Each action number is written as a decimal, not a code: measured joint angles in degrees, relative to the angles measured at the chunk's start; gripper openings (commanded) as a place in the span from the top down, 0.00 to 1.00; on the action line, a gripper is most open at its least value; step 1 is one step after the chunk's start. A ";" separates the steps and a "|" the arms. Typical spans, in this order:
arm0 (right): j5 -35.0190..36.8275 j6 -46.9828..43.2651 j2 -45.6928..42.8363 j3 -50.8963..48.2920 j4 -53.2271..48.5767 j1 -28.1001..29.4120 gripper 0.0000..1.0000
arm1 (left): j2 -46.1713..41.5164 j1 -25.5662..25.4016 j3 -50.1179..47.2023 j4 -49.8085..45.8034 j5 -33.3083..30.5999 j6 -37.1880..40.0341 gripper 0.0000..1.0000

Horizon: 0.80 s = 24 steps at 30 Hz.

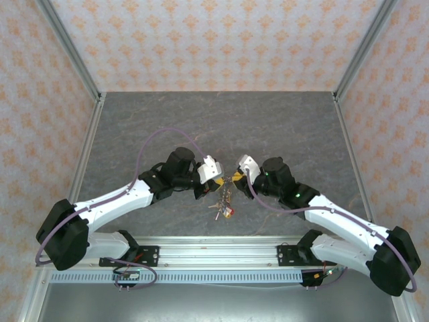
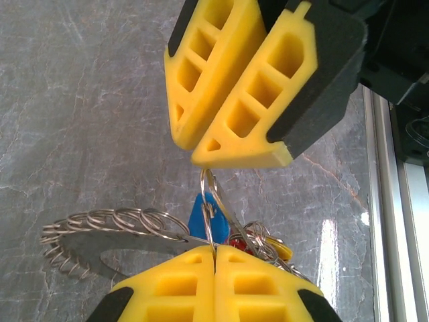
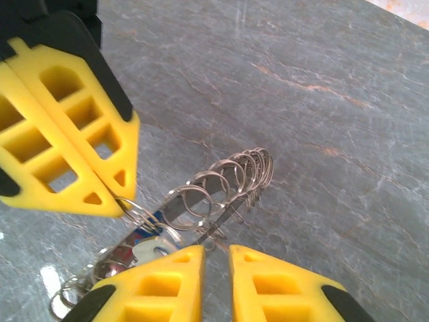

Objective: Put the keys on the keyring

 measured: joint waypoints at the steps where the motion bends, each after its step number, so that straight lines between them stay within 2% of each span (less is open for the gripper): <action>1: 0.46 -0.31 -0.09 0.02 -0.48 0.00 0.81 | 0.00 0.00 0.00 0.00 0.00 0.00 1.00; 5: 2.21 -1.57 -0.92 0.15 -2.32 0.00 0.78 | 0.00 0.02 0.00 0.00 0.00 0.00 1.00; 11: 1.31 -2.19 -4.28 1.75 -4.42 -0.02 0.65 | 0.00 0.00 0.00 0.00 -0.04 0.02 1.00; 17: -5.53 0.50 -4.63 1.75 -1.75 -0.02 0.65 | 0.00 0.00 0.00 0.00 -0.02 0.00 1.00; 24: -6.69 3.72 1.31 1.70 2.99 -0.02 0.64 | 0.00 0.00 0.00 0.00 0.00 0.00 1.00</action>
